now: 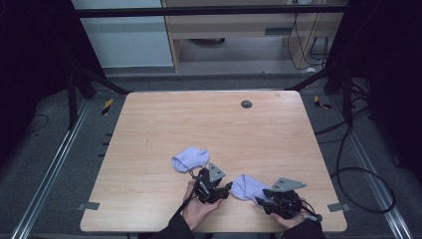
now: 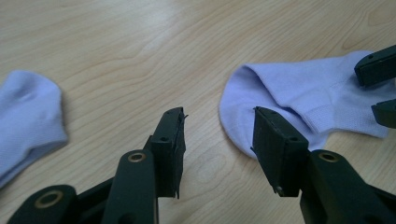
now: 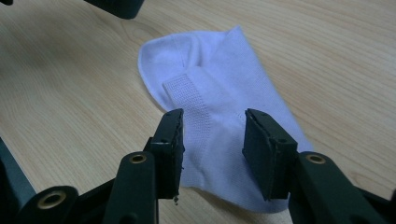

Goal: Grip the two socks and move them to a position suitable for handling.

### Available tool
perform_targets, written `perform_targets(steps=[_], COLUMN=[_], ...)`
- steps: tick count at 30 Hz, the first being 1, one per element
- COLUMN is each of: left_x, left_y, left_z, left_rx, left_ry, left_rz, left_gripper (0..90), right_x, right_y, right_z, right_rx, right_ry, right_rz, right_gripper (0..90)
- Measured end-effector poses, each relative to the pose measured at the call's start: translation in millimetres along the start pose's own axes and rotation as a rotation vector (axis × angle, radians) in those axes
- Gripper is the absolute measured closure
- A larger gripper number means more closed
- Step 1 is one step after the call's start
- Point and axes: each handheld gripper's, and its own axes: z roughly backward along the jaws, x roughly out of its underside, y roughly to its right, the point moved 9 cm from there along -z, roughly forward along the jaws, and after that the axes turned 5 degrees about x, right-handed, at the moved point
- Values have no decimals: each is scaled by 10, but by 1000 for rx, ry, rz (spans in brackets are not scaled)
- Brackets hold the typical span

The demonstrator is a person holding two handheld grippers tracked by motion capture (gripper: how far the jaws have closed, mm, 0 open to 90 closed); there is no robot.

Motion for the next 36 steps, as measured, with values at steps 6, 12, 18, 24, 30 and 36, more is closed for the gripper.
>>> perform_targets(steps=[6,12,18,24,30,36], left_x=[21,68,123,124,127,125], left_y=[48,115,128,106,102,94], left_z=[-100,-204,-275,-272,-269,-263], left_rx=[10,23,16,3,10,1], left_ry=[-27,-60,-87,-86,-92,-91], left_rz=[-3,-14,-6,9,18,1], left_gripper=[542,582,663,748,860,882], right_x=[52,94,110,111,30,-118], right_y=[-21,-35,-35,-27,-24,7], right_z=[-39,-66,-77,-82,-36,67], right_rx=[-11,-18,-19,-14,-36,-49], right_ry=[-32,-65,-79,-82,-29,68], right_rz=[10,21,26,20,-8,-67], right_gripper=[597,630,693,816,840,841])
